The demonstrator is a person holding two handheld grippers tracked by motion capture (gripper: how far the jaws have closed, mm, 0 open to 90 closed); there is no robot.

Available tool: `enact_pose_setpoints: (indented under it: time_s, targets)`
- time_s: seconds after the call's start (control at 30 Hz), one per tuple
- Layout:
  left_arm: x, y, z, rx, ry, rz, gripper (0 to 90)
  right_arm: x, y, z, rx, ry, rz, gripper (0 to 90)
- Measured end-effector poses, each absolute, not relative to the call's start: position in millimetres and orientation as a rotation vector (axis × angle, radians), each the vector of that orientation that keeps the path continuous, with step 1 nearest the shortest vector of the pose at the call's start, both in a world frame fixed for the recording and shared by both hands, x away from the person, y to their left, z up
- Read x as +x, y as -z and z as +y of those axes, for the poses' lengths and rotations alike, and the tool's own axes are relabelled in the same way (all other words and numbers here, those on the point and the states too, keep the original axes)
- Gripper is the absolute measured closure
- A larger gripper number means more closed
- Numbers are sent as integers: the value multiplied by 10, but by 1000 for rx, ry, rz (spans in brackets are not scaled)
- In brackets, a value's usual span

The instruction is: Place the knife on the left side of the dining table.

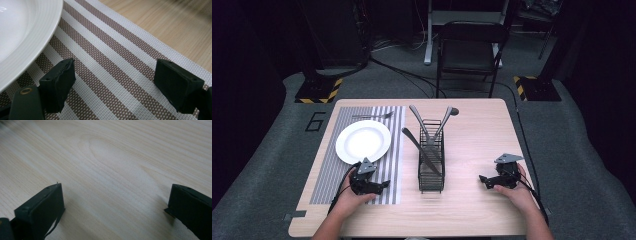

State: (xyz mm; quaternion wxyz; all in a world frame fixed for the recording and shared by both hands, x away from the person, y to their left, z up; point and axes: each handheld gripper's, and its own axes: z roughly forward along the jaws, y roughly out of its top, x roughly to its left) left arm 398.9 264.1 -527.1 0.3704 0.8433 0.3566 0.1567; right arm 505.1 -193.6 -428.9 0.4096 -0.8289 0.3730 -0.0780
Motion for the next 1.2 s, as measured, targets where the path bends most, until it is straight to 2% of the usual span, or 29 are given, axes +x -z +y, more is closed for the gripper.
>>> enact_pose_setpoints:
  time_s: [0.63, 0.97, 1.07, 1.2]
  targets:
    - [3992, 5271, 2652, 2141, -397, 932, 193, 5051, 4289, -1937, -2087, 196, 939, 0]
    - [3990, 5260, 2685, 2131, -427, 952, 287, 5051, 4289, -1933, -2092, 197, 936, 0]
    - [3976, 5244, 2676, 2106, -422, 967, 350, 5051, 4289, -1933, -2092, 197, 936, 0]
    - [3941, 5174, 2663, 2085, -401, 958, 366, 5051, 4289, -1933, -2091, 197, 937, 0]
